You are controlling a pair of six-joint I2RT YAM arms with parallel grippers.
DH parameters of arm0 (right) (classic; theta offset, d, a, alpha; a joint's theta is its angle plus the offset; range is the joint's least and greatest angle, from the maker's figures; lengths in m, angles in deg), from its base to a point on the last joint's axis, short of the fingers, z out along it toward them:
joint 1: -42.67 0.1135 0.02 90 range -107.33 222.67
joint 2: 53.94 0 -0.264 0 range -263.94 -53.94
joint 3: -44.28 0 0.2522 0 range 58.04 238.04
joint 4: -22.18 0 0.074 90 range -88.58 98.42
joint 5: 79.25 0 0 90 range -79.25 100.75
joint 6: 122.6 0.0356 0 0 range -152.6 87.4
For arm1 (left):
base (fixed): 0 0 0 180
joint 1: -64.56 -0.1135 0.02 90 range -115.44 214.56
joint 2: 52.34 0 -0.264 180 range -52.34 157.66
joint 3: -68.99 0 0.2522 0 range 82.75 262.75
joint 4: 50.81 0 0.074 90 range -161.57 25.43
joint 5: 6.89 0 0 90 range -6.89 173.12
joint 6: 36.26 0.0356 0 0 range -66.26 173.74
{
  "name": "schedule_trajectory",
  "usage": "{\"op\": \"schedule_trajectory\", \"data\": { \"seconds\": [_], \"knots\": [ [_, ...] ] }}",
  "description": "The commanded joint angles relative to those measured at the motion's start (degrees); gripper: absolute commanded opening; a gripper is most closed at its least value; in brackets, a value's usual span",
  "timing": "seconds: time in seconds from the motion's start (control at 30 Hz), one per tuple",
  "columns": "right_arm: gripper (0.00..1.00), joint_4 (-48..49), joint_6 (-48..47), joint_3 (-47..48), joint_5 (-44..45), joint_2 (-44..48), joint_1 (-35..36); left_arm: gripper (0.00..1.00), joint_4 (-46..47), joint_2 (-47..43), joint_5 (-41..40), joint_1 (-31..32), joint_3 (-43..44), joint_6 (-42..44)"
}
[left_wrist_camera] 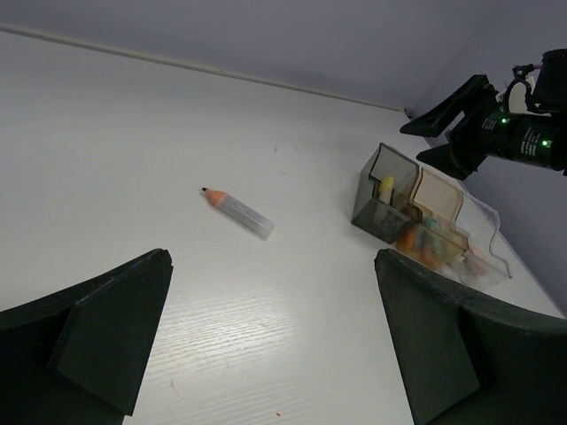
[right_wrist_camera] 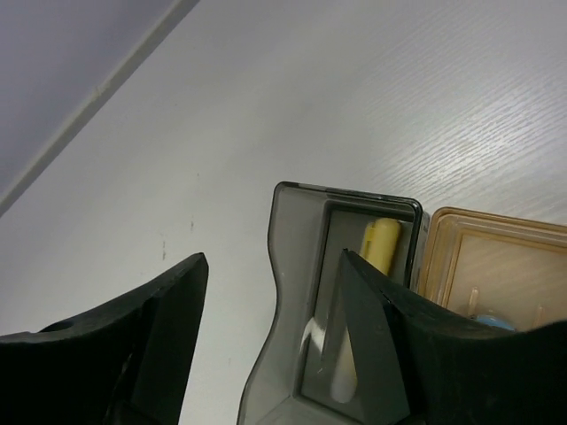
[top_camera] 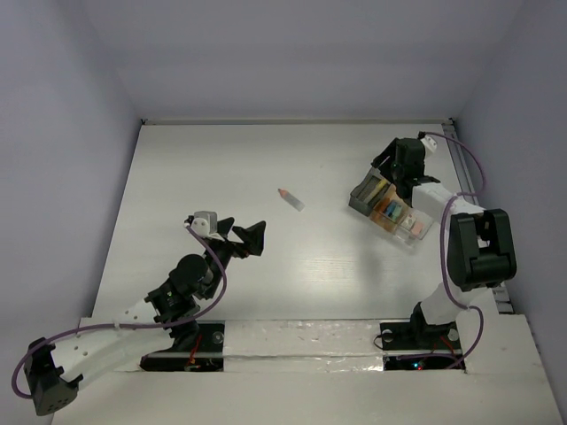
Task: Sort the stationery into containers
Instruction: Place the pen in the storage box, then pick up the pen from the center of the board.
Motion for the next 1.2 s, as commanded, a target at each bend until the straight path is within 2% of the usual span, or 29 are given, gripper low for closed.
{"op": "schedule_trajectory", "data": {
  "seconds": [0.0,0.07,0.13,0.17,0.27,0.3,0.33,0.4,0.43,0.5,0.53,0.57,0.67,0.7,0.9,1.17],
  "knots": [
    [0.68,-0.1,-3.1,0.9,0.4,3.5,-0.4,0.99,2.3,-0.5,0.1,0.0,-0.3,-0.5],
    [0.65,0.9,-6.2,0.7,-3.7,5.2,-0.4,0.99,2.3,-0.7,0.0,0.0,-0.3,-0.5],
    [0.51,2.1,-8.8,0.9,-8.1,6.0,0.3,0.99,2.3,-0.9,0.0,0.0,-0.3,-0.5],
    [0.35,1.3,-11.7,2.5,-9.6,6.3,2.3,0.99,2.2,-0.9,0.0,0.0,-0.4,-0.5],
    [0.02,-4.8,-17.4,6.8,-10.4,4.4,6.2,0.94,2.6,-0.7,0.6,0.0,-0.4,-0.3],
    [0.0,-8.5,-18.8,9.9,-11.1,3.6,8.8,0.91,2.8,-0.2,0.6,0.0,-0.4,-0.2],
    [0.0,-9.9,-20.2,11.4,-11.8,2.7,10.1,0.8,2.9,0.0,0.9,0.0,-0.3,-0.2],
    [0.0,-14.6,-24.1,14.5,-13.6,-0.6,14.0,0.66,2.8,0.5,0.8,0.0,-0.3,-0.1],
    [0.01,-16.8,-25.5,18.5,-15.3,-2.1,15.2,0.51,2.8,0.6,0.6,0.0,-0.2,-0.1],
    [0.14,-20.5,-29.1,22.5,-16.3,-6.5,17.8,0.41,2.6,0.3,0.2,0.0,-0.3,-0.2],
    [0.21,-23.2,-30.3,24.3,-16.5,-8.0,19.8,0.37,2.5,0.2,0.0,0.0,-0.3,-0.3],
    [0.37,-24.5,-32.0,27.5,-17.1,-9.4,20.6,0.35,2.4,0.0,-0.1,0.0,-0.3,-0.4],
    [0.59,-30.2,-34.8,34.0,-18.3,-15.7,23.4,0.36,2.3,-0.5,-0.4,0.0,-0.4,-0.5],
    [0.63,-31.5,-35.6,35.5,-18.6,-17.1,24.1,0.37,2.2,-0.6,-0.5,0.0,-0.4,-0.5],
    [0.67,-41.5,-41.6,45.9,-22.8,-27.5,26.4,0.4,2.2,-1.3,-0.6,0.0,-0.7,-0.5],
    [0.66,-46.9,-43.9,54.6,-23.8,-36.0,27.5,0.4,2.0,-1.7,-0.4,0.0,-0.6,-0.6]
  ]
}}
